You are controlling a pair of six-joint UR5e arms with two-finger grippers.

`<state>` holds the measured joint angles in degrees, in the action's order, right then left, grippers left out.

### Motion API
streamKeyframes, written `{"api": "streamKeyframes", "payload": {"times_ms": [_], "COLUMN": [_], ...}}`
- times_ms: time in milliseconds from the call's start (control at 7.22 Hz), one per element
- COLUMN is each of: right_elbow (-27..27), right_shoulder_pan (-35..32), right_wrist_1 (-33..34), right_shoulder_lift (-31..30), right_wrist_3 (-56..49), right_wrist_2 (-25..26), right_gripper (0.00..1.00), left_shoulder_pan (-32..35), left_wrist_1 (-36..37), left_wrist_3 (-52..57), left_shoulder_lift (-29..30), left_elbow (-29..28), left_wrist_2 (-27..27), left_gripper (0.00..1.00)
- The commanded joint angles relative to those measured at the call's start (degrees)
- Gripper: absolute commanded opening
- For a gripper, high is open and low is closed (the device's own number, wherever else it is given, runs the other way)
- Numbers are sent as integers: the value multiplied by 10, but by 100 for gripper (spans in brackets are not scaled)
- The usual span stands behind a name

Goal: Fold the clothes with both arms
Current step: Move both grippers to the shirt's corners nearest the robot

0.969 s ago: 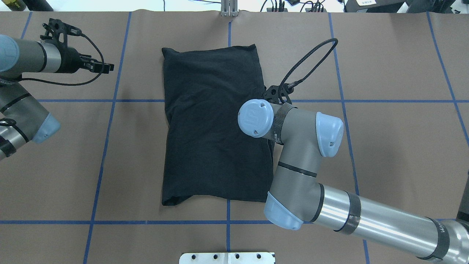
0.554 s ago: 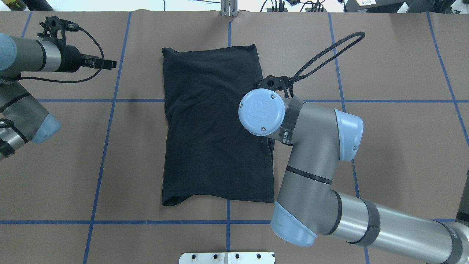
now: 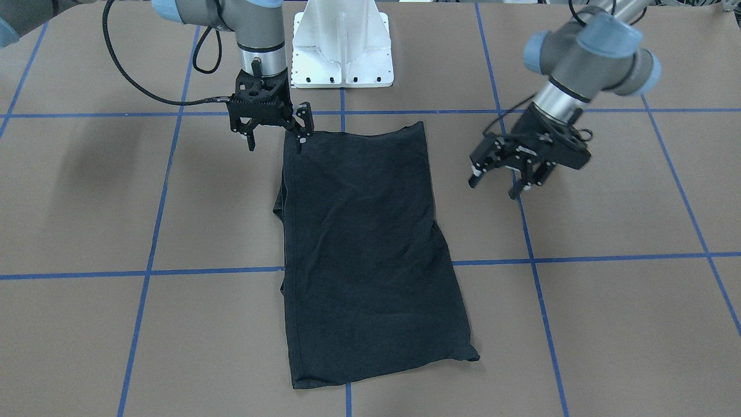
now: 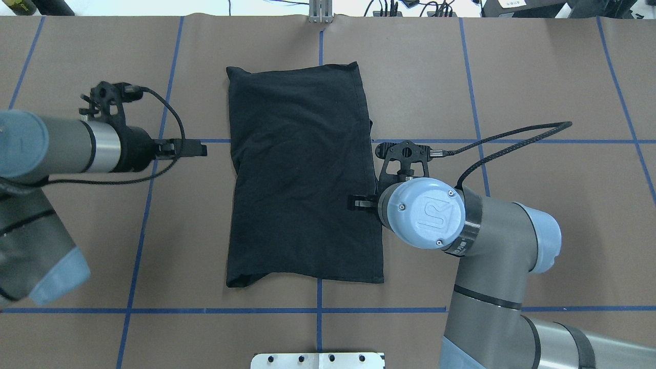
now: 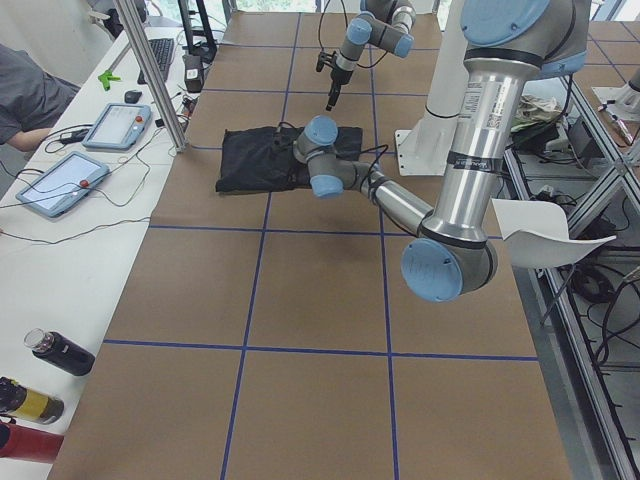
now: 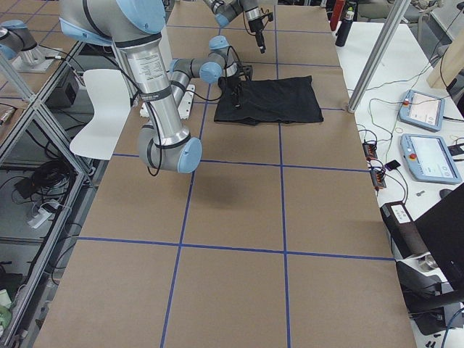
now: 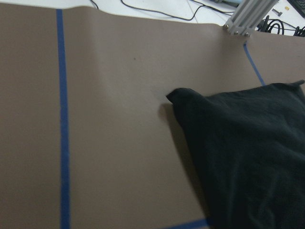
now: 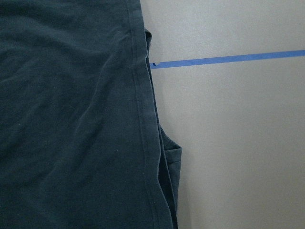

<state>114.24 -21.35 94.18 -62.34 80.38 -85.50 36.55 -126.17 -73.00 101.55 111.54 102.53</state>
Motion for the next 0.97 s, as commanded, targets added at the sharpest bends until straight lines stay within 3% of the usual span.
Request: {"api": "streamKeyframes", "payload": {"times_ms": [0, 138, 277, 554, 831], "right_elbow": [13, 17, 17, 16, 17], "right_shoulder_pan": [9, 9, 9, 11, 13], "right_wrist_1": [-117, -129, -128, -128, -128], "right_shoulder_lift": [-71, -88, -89, -89, -89], "right_wrist_3": [6, 6, 6, 7, 7], "right_wrist_2": [6, 7, 13, 18, 19], "right_gripper": [100, 100, 100, 100, 100], "left_shoulder_pan": [-152, -199, -221, -250, -251], "left_wrist_1": [72, 74, 74, 74, 74], "left_wrist_3": [-120, -137, -161, -194, -220], "left_shoulder_lift": [-16, -28, -61, -64, -28], "left_elbow": [87, 88, 87, 63, 21], "left_wrist_2": [-101, -154, -160, -189, -189], "left_gripper": [100, 100, 100, 100, 77]}}
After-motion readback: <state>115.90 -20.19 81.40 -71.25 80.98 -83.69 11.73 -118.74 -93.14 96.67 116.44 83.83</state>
